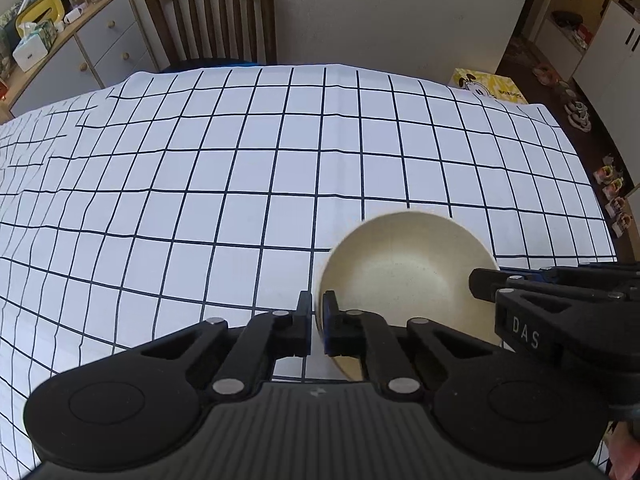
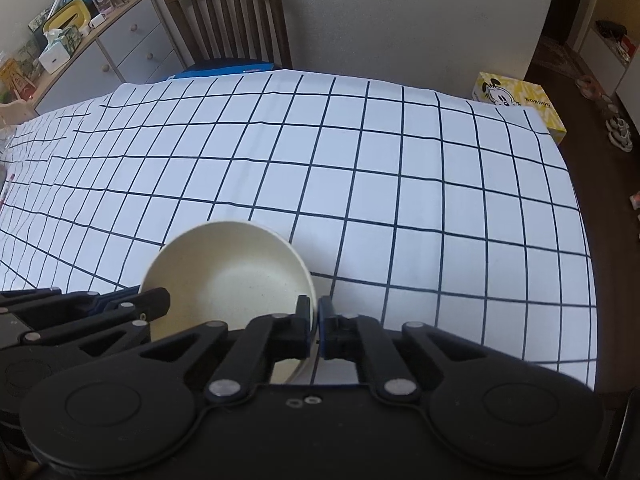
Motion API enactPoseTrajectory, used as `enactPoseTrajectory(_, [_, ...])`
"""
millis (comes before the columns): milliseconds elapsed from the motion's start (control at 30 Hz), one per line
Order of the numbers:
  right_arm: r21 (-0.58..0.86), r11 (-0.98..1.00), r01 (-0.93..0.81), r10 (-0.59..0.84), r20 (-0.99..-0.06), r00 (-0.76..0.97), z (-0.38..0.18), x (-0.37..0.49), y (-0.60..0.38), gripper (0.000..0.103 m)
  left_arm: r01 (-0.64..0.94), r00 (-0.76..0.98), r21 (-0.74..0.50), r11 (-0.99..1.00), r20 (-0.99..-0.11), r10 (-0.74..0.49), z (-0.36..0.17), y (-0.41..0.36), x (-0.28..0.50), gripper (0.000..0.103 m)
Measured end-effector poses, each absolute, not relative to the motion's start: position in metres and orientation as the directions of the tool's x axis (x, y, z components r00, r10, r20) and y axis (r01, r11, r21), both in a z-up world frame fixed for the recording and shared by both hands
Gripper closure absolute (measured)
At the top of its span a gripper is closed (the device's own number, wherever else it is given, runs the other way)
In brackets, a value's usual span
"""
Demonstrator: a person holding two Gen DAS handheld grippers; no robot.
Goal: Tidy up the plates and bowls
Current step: 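Close both grippers on the rim of the cream bowl, then lift the cream bowl with both grippers and carry it over the small pot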
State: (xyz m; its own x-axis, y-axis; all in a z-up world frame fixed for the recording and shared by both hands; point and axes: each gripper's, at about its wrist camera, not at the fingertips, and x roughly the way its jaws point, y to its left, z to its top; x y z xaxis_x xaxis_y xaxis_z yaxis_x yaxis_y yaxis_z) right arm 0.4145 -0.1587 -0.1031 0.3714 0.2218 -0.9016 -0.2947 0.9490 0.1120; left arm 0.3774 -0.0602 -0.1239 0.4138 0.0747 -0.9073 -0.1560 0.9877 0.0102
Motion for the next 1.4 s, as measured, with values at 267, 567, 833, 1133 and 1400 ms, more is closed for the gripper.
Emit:
enactPoseTrajectory(267, [0.105,0.954,-0.282,0.209,-0.905,0.371,-0.099,0.401,-0.166,0.099,-0.145,0.408,-0.006,0.989,-0.911,0.054,-0.121,-0.065,0.361,0.100])
enactPoseTrajectory(567, [0.097,0.955,-0.280,0.201,-0.906,0.372,-0.089,0.377,-0.174,0.099,-0.094,0.414,0.013,0.995,-0.909,0.051,-0.112,-0.080,0.335,0.100])
enactPoseTrajectory(833, [0.117,0.953,-0.281,0.219,-0.904,0.367,-0.078,0.354,-0.187,0.099,-0.078,0.422,0.004,0.997,-0.906,0.037,-0.095,-0.088,0.312,0.100])
enactPoseTrajectory(1133, [0.110,0.959,-0.262,0.213,-0.890,0.404,-0.044,0.322,-0.203,0.099,-0.030,0.452,-0.026,0.999,-0.892,-0.009,-0.058,-0.099,0.279,0.100])
enactPoseTrajectory(1400, [0.089,0.973,-0.215,0.181,-0.871,0.457,-0.013,0.272,-0.211,0.099,0.054,0.475,-0.044,0.998,-0.878,-0.065,-0.031,-0.105,0.233,0.100])
